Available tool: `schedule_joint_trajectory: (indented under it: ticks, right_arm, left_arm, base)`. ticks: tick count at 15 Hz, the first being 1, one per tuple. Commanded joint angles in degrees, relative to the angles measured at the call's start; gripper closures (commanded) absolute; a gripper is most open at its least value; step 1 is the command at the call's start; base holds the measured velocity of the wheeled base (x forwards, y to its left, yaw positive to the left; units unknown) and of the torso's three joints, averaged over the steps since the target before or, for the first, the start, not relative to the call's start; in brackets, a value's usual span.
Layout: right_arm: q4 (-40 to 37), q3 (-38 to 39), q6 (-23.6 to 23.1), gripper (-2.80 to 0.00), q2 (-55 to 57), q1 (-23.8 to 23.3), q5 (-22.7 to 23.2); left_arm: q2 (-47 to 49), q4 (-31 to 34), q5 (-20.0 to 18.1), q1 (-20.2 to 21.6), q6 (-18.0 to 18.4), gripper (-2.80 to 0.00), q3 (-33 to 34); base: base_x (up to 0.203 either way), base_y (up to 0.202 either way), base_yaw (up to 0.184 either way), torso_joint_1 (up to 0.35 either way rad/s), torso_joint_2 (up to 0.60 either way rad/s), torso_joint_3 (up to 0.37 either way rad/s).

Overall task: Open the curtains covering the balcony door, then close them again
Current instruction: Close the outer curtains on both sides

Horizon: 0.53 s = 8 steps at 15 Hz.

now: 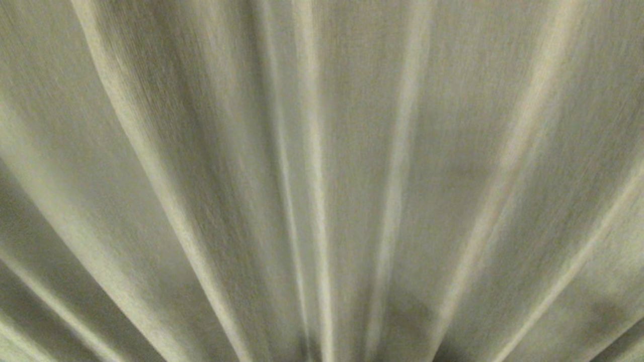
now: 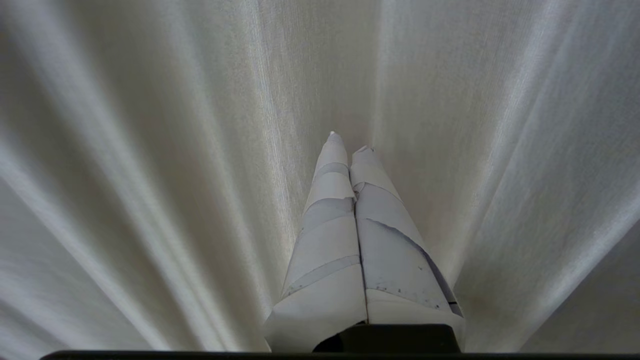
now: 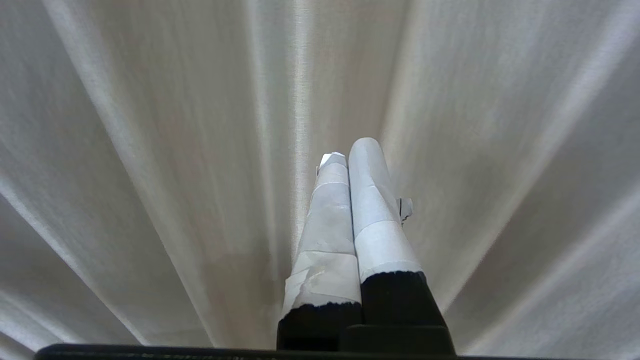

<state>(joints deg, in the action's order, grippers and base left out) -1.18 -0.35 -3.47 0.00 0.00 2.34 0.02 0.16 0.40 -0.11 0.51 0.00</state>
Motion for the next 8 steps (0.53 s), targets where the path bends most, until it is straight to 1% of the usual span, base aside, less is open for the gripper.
schedule_joint_trajectory:
  ticks: [1, 8]
  right_arm:
    - [-0.05, 0.0, -0.04, 0.0, 0.0, 0.0, 0.03]
    - [-0.05, 0.0, -0.1, 0.0, 0.0, 0.0, 0.03]
  left_arm:
    - [-0.02, 0.02, 0.04, 0.02, -0.03, 0.0, 0.0]
    - [-0.02, 0.02, 0.04, 0.02, -0.07, 0.0, 0.0]
  base:
    - [0.0, 0.197, -0.002, 0.0, 0.0, 0.0]
    - [0.0, 0.189, 0.002, 0.001, 0.0, 0.002]
